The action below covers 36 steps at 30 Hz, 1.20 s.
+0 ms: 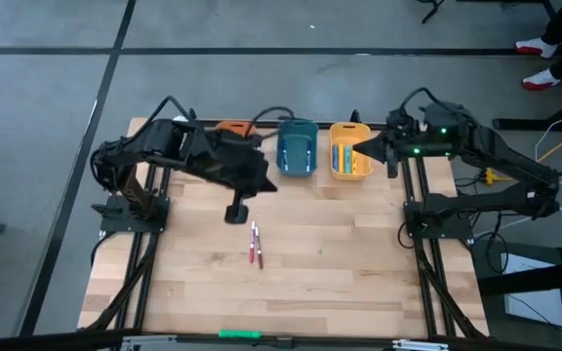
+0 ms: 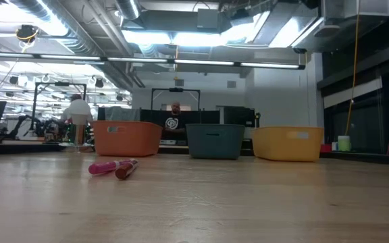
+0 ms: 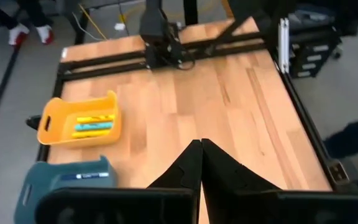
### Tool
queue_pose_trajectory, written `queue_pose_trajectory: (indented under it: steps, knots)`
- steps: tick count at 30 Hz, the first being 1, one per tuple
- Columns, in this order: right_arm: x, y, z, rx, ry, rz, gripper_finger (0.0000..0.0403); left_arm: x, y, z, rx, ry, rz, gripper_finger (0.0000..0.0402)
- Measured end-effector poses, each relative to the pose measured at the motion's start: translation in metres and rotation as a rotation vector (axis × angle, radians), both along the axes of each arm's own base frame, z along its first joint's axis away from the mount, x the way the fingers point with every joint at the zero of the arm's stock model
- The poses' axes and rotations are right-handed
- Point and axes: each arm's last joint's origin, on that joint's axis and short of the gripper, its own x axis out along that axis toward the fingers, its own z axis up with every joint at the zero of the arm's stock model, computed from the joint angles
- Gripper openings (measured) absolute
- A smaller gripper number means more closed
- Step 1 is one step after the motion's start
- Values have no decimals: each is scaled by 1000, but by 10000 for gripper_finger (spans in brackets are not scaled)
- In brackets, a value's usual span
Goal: Pick & Place Markers
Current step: Put the green highlighter pen into the yellow bin
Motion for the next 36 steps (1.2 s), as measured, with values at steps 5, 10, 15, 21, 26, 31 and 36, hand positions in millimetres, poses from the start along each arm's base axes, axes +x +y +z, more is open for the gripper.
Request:
queue_pose_trajectory:
  steps: [5,10,15,21,26,31,36]
  knots:
    - [-2,6,1,-4,-10,35,0,-7,-13,-6,-41,84,-11,1]
    - [-1,9,1,-3,-3,56,0,-10,-30,-12,-87,130,-24,1]
    - [-1,9,0,1,-1,55,0,-14,-49,-17,-143,170,-40,1]
    - [-1,9,0,-1,-1,56,0,-22,-70,-17,-219,188,-33,1]
    - [-1,9,0,1,5,55,0,-30,-91,-22,-246,245,-55,1]
    - [-1,9,0,-2,8,41,0,-27,-119,-36,-262,316,-106,1]
    - [-1,8,0,-6,10,24,0,-17,-146,-56,-250,386,-118,2]
